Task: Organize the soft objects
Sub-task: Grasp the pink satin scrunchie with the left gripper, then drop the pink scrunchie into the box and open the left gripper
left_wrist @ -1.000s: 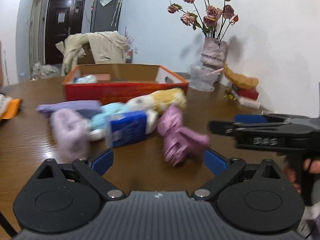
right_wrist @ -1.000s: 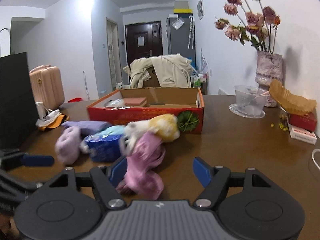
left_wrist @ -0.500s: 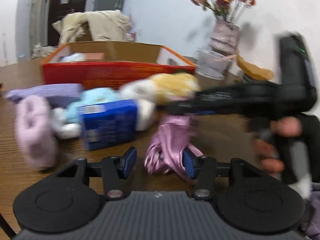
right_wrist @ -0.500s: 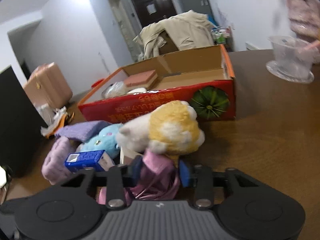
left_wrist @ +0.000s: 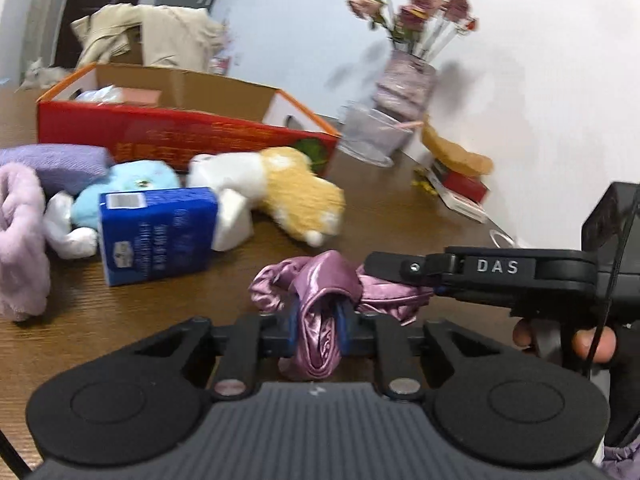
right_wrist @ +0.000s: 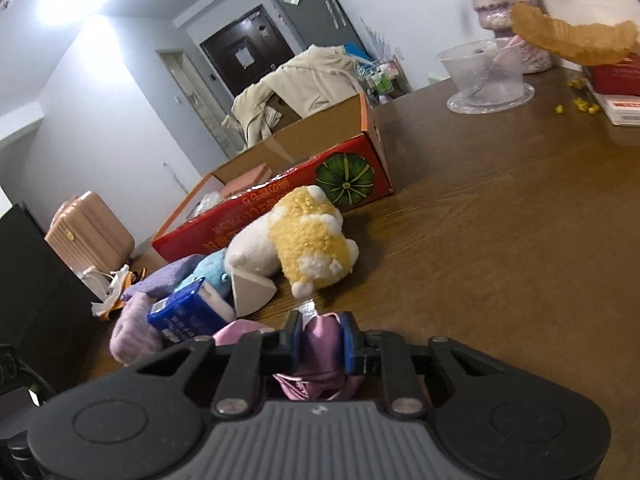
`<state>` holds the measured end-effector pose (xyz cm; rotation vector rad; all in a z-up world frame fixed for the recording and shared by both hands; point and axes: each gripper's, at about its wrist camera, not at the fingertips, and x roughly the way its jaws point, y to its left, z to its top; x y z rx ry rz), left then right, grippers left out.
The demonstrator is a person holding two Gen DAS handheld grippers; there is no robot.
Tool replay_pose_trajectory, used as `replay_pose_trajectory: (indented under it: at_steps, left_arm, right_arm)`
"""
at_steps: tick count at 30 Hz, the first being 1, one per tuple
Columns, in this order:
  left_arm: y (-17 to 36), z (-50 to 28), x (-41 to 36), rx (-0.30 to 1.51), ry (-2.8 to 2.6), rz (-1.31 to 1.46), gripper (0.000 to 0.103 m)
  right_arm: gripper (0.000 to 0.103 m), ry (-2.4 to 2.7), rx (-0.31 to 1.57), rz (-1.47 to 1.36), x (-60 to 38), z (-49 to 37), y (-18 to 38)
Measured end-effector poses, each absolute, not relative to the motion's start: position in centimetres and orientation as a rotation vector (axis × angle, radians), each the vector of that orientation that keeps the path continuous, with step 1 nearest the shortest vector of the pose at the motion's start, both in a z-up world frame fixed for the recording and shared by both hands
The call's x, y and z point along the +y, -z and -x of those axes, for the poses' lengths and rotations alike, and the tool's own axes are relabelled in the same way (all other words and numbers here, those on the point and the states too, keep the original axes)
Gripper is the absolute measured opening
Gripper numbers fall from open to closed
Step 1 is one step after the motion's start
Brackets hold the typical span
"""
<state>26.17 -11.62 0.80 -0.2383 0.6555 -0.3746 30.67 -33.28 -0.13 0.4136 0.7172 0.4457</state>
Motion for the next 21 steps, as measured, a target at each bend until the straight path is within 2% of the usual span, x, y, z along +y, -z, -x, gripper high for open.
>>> replay_pose_trajectory:
  at_steps: [5, 10, 16, 21]
  left_arm:
    - [-3.2, -24.8, -11.5, 0.6, 0.396, 0.209, 0.013]
    - [-7.9, -25.3, -8.4, 0.446, 0.396, 0.234, 0.013]
    - [-11.9, -31.7, -3.4, 0.371, 0.317, 0.225, 0.013]
    - [-11.0, -38.8, 1.3, 0.414, 0.179, 0.217, 0.014]
  right_arm:
    - [0.015, -0.469, 0.665, -0.425, -33.2, -28.6, -1.4]
    - [0.015, -0.551, 0.561, -0.391, -31.3, -30.0, -6.4]
    - [0.015, -0.638, 0.494, -0.326, -25.3, -38.0, -11.3]
    - [0.015, -0.639, 0.593, -0.307, -18.4, -47.1, -10.4]
